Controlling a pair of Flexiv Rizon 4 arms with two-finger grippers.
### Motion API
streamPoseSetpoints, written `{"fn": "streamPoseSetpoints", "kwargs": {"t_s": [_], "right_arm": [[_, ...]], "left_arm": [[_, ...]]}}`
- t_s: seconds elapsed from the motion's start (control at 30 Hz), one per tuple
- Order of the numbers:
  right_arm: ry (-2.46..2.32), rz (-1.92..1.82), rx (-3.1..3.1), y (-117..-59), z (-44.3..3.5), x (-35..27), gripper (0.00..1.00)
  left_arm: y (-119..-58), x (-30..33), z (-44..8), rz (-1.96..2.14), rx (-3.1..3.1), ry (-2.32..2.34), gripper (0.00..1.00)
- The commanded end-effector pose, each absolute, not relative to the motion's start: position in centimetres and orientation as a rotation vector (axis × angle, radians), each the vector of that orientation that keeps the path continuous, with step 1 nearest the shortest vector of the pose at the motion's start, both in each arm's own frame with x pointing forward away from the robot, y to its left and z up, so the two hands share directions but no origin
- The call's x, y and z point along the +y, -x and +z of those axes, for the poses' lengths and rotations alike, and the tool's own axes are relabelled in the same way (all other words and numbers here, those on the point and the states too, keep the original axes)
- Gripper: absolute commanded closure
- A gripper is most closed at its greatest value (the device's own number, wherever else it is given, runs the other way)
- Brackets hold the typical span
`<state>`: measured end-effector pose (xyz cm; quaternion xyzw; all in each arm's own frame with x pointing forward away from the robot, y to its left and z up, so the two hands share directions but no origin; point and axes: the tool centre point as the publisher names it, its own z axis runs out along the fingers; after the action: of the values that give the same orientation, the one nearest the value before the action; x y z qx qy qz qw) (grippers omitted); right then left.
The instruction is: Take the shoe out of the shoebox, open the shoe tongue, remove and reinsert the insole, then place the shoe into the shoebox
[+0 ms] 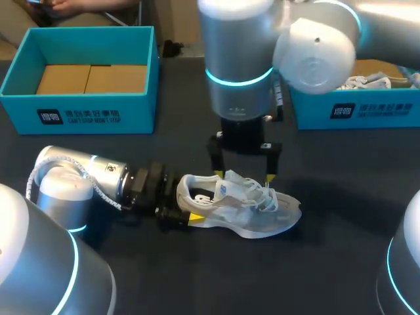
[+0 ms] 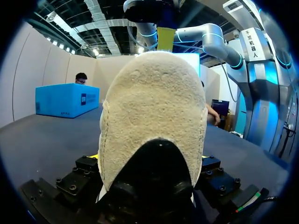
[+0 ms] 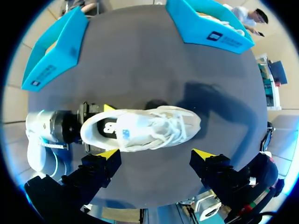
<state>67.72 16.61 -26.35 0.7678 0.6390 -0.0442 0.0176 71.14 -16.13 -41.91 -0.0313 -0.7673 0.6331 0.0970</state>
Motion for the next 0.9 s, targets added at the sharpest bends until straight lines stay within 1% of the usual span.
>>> {"fn": "streamPoseSetpoints", "kwargs": {"t_s": [0.03,0.57,0.9], "right_arm": [[-2.476,-0.249,1.652,-67.2,-27.7,21.7,0.00],[-2.444,-0.380,1.370,-67.4,-30.0,23.9,0.00],[-2.500,-0.435,1.128,-68.6,-31.5,22.9,0.00]], "left_arm": [[-71.2,-16.2,-41.9,1.873,-2.274,0.092,1.00],[-71.2,-16.2,-41.9,1.873,-2.274,0.092,1.00],[-71.2,-16.2,-41.9,1.873,-2.274,0.092,1.00]]}}
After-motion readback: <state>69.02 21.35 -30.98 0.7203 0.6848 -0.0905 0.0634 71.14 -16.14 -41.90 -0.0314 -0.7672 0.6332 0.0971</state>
